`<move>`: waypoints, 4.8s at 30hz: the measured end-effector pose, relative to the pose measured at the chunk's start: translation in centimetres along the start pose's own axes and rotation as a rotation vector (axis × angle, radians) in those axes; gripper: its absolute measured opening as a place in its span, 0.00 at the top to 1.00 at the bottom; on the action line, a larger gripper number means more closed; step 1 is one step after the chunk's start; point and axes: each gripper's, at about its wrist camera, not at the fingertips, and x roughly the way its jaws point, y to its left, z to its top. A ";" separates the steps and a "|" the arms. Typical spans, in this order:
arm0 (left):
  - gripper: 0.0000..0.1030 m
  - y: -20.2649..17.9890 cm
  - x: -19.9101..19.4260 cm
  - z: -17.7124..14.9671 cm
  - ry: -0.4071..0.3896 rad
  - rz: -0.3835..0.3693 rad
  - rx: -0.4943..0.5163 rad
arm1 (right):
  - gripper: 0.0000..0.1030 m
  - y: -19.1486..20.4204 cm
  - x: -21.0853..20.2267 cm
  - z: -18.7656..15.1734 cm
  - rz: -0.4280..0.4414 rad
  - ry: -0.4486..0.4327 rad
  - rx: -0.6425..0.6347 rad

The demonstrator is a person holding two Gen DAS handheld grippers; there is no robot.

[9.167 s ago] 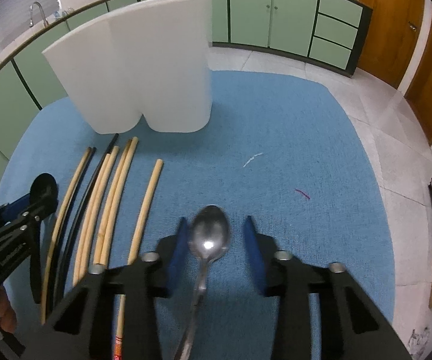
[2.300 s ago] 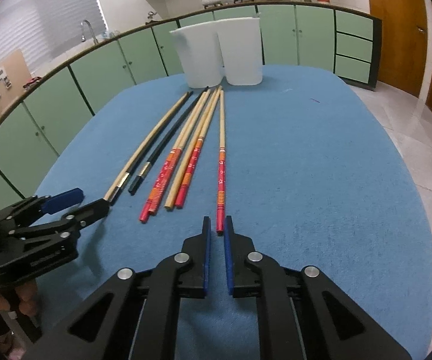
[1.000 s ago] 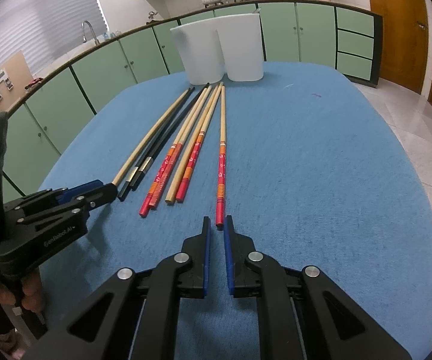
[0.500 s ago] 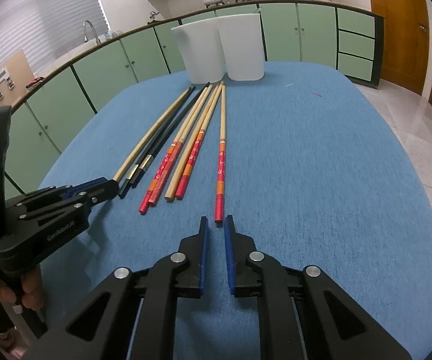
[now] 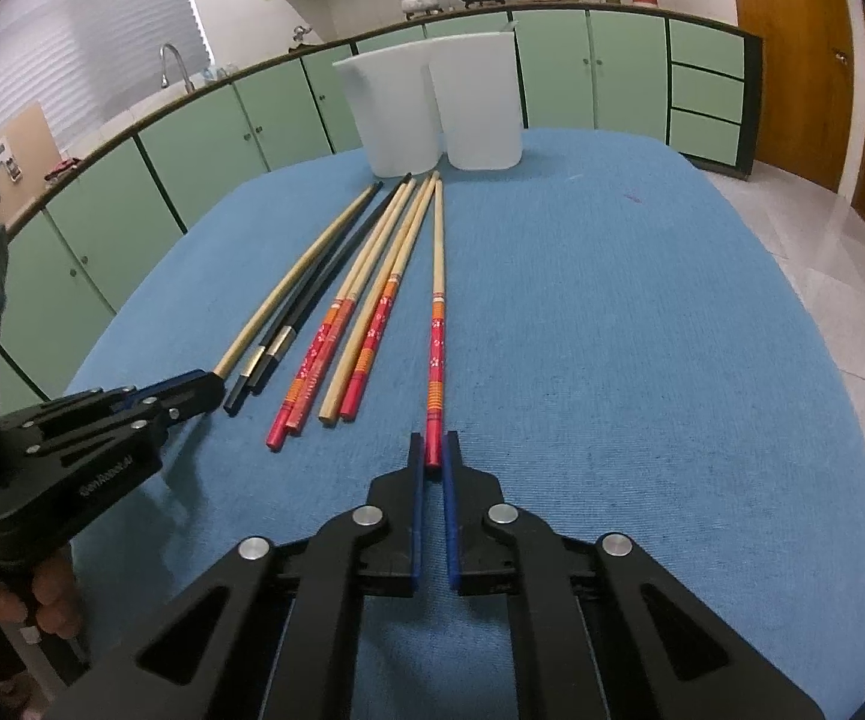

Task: Organize utensils
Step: 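Lift both chopsticks and carry them above the white holder, then lower both chopsticks into the holder and open both tools, then move both tools back over the remaining chopsticks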

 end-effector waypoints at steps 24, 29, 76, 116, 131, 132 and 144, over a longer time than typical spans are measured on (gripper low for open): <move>0.95 0.4 -13.0 8.8 -0.343 0.012 0.057 | 0.95 -0.9 -12.1 11.2 0.062 -0.321 -0.043; 0.95 0.1 -13.4 10.9 -0.358 -0.010 0.052 | 0.95 -1.2 -12.7 14.3 0.085 -0.343 -0.034; 0.94 -2.0 -2.6 27.3 -0.540 -0.092 -0.015 | 0.95 -1.5 -3.6 29.0 0.018 -0.375 -0.101; 0.17 0.3 -2.0 1.5 -0.138 0.064 0.079 | 0.40 1.5 -1.2 3.4 -0.039 -0.098 -0.085; 0.20 0.5 -0.8 0.0 -0.038 0.055 0.080 | 0.59 2.5 1.2 1.2 -0.005 0.028 -0.122; 0.20 0.5 -0.7 0.0 -0.034 0.054 0.078 | 0.59 2.5 1.2 1.2 -0.008 0.028 -0.125; 0.20 0.7 -0.2 0.0 -0.012 0.032 0.056 | 0.67 3.6 2.4 1.8 -0.057 0.033 -0.163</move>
